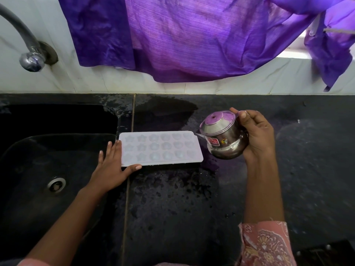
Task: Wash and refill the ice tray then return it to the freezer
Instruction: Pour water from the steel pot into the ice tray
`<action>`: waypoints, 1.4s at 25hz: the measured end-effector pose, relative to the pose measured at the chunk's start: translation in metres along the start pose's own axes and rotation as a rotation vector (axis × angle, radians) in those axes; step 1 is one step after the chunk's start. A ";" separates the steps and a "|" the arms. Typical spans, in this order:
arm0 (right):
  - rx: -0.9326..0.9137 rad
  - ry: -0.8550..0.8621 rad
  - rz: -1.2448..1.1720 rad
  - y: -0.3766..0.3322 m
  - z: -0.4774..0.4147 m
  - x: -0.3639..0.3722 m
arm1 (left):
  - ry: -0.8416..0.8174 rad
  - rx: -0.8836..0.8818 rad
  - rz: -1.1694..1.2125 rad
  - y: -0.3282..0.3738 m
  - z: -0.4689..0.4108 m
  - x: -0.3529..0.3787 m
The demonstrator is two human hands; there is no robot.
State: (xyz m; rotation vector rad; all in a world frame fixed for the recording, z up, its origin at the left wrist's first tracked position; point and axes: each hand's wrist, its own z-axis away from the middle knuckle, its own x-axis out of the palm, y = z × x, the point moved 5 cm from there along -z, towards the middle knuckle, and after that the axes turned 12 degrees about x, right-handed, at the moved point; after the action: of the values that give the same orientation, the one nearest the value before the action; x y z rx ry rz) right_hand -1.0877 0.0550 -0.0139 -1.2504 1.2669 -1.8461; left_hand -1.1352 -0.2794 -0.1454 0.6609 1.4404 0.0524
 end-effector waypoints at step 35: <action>-0.045 -0.079 0.133 0.008 -0.003 0.021 | 0.005 -0.015 0.016 0.002 0.001 0.000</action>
State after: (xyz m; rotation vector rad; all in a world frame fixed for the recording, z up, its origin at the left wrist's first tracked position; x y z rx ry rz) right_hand -1.0992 0.0352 -0.0132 -1.2201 1.3221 -1.6670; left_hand -1.1337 -0.2783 -0.1441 0.6602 1.4382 0.0772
